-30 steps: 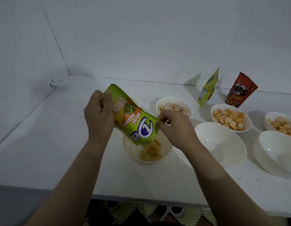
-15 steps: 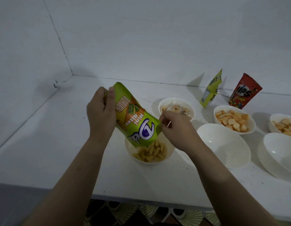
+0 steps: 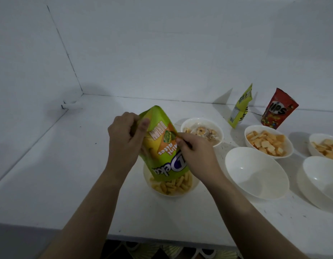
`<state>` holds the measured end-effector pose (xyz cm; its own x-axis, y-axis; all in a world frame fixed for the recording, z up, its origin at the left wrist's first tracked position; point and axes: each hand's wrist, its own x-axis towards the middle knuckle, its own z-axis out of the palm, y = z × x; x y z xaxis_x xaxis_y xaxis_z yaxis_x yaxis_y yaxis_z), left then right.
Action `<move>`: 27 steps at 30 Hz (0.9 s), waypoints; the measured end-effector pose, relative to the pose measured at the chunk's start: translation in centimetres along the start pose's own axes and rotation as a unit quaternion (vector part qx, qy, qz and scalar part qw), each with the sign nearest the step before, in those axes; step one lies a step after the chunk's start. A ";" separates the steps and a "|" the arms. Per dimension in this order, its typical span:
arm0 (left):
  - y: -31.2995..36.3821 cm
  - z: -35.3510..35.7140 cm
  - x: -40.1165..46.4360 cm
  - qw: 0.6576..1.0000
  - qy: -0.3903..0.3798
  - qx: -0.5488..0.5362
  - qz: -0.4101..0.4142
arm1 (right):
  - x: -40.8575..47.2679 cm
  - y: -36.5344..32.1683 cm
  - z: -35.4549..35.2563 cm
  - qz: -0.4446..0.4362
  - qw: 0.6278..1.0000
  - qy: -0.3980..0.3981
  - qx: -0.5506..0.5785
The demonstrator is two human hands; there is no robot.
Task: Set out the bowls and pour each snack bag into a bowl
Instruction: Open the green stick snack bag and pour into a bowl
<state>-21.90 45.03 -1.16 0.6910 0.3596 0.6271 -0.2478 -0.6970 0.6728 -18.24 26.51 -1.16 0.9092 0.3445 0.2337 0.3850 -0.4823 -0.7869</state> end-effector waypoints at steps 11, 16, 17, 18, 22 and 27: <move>1.0 1.6 -1.3 0.889 -0.171 -0.344 -0.249 | -1.3 1.4 -1.1 0.061 0.978 0.047 0.192; 2.0 2.3 -0.8 0.895 -0.142 -0.339 -0.253 | -2.2 0.8 -2.0 0.102 0.963 0.055 0.245; 2.1 2.3 -0.7 0.897 -0.139 -0.335 -0.252 | -2.3 0.6 -2.2 0.105 0.960 0.019 0.257; 2.1 2.2 -0.7 0.899 -0.137 -0.332 -0.251 | -2.5 0.3 -2.3 0.108 0.958 -0.005 0.265; 2.2 2.2 -0.5 0.903 -0.134 -0.325 -0.248 | -2.8 0.4 -2.6 0.100 0.955 -0.010 0.280; 2.2 1.9 -0.2 0.905 -0.132 -0.316 -0.253 | -2.4 0.1 -2.8 0.101 0.956 -0.011 0.274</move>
<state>-21.29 42.20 -0.56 0.9421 0.3145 0.1162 -0.1355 0.0401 0.9900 -19.98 23.37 -0.22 0.9506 0.3081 0.0375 0.0552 -0.0488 -0.9973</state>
